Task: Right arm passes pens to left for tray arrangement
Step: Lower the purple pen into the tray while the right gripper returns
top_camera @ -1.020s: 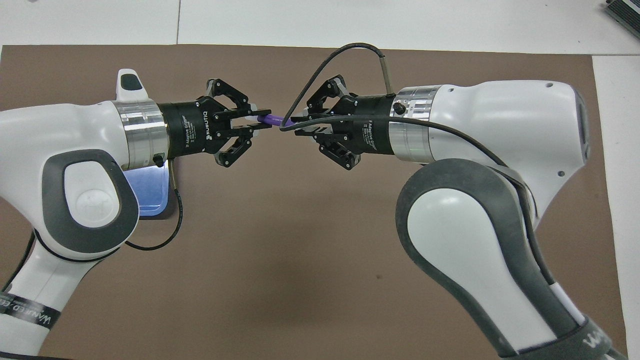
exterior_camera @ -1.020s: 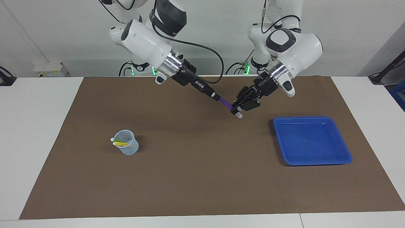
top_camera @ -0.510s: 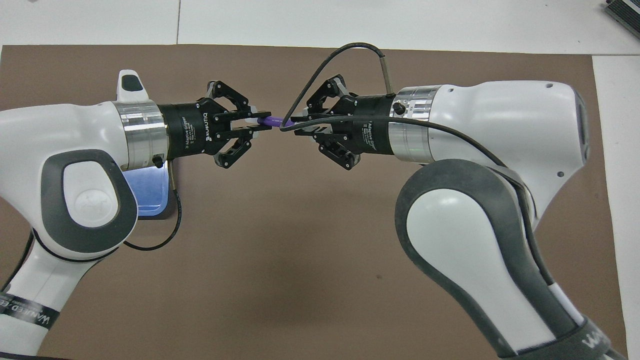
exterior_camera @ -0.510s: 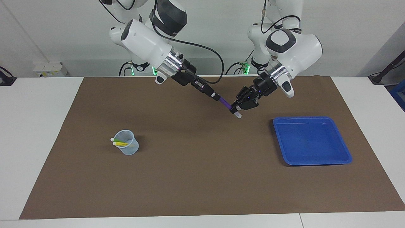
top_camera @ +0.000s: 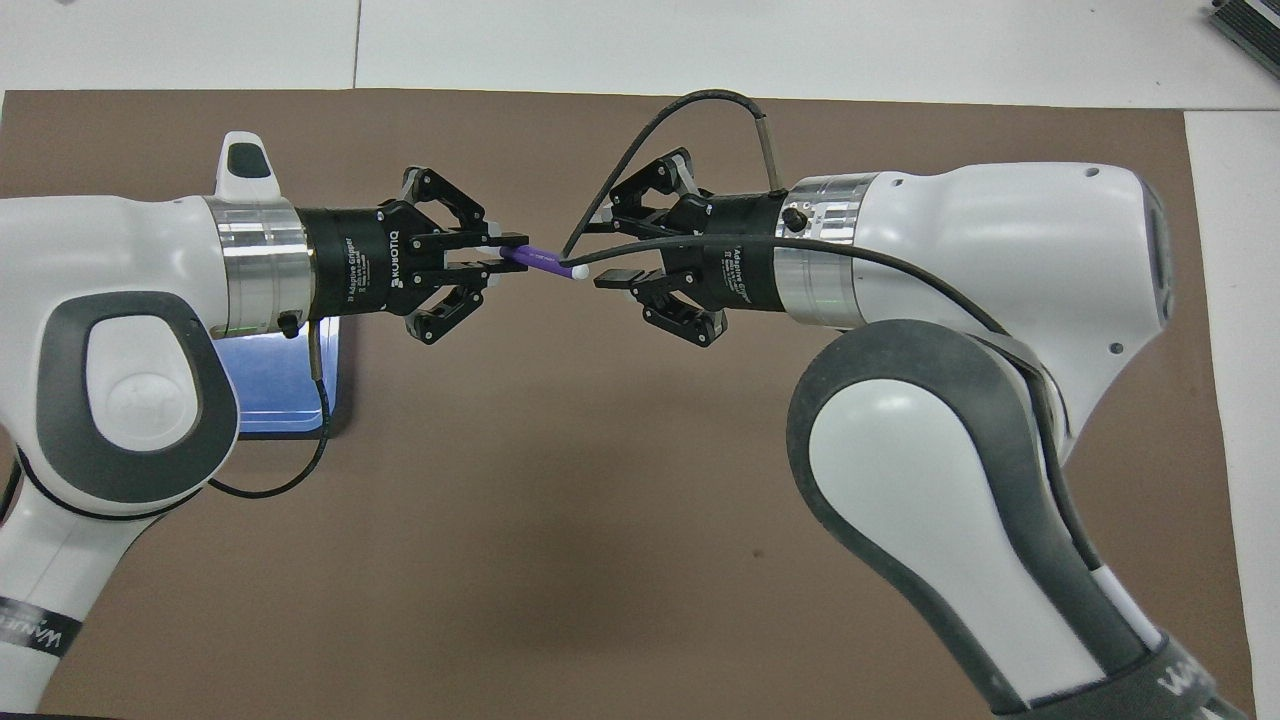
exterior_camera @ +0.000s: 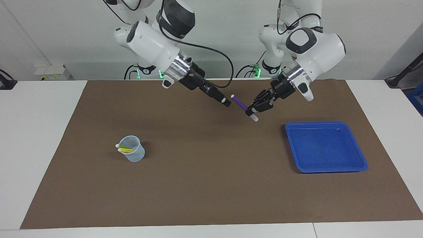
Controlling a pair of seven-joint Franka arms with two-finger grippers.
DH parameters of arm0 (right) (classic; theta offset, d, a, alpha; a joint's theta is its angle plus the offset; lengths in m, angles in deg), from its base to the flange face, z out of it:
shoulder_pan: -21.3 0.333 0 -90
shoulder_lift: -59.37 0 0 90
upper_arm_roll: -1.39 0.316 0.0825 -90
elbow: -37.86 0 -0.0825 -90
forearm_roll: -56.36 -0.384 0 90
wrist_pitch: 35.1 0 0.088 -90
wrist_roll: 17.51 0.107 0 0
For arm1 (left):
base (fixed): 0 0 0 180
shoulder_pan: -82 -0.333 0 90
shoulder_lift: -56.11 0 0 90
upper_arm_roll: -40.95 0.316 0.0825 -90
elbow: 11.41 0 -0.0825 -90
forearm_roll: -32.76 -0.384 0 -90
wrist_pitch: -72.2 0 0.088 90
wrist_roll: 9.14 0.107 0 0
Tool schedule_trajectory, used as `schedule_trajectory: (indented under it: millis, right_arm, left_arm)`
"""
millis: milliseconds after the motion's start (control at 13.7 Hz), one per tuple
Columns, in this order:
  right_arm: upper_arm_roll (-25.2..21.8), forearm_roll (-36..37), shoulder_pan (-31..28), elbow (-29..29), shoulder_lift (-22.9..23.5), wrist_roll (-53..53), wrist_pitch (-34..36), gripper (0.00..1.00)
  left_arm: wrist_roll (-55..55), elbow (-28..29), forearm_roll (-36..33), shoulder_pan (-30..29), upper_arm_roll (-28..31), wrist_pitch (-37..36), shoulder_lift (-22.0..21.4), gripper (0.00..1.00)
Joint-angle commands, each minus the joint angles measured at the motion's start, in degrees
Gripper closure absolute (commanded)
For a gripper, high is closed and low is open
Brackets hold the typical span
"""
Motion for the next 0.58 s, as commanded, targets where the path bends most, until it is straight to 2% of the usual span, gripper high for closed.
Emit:
schedule_trajectory:
  millis: [0,146,291,364,510]
  right_arm:
    - [0.0,4.4,-4.2,-0.2,-0.6,-0.7,6.1,0.00]
    - [0.0,11.1,-6.9,-0.3,-1.5,-7.9,13.9,0.00]
    - [-0.1,15.6,-10.0,-0.1,-2.0,-18.9,20.3,0.00]
    - [-0.1,17.7,-11.9,0.2,-2.4,-24.1,22.2,0.00]
    - [0.0,23.2,-15.3,0.9,-2.8,-37.8,25.8,0.00]
  left_arm:
    - [11.3,0.7,-10.8,-1.6,-0.1,-3.5,-1.0,1.00]
    - [20.4,1.1,-20.3,-1.8,0.0,-5.4,-1.2,1.00]
    - [28.0,2.4,-25.5,-3.3,-0.1,-6.5,-1.9,1.00]
    - [32.5,3.2,-27.0,-4.4,0.0,-6.4,-2.2,1.00]
    - [45.0,3.3,-36.9,-7.4,-0.1,-6.2,-1.5,1.00]
